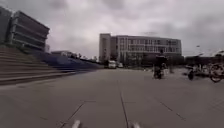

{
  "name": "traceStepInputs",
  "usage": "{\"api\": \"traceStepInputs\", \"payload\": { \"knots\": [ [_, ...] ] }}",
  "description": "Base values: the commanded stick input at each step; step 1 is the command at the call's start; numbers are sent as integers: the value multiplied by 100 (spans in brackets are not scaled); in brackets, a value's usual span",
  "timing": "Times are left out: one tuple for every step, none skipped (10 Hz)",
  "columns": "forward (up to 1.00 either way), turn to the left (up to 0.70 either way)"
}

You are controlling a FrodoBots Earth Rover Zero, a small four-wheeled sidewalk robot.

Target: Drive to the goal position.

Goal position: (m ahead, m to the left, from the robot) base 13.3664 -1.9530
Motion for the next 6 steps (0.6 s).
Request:
{"api": "traceStepInputs", "payload": {
  "knots": [
    [70, 0],
    [70, 0],
    [70, 0],
    [70, 0],
    [70, 0],
    [70, 0]
  ]
}}
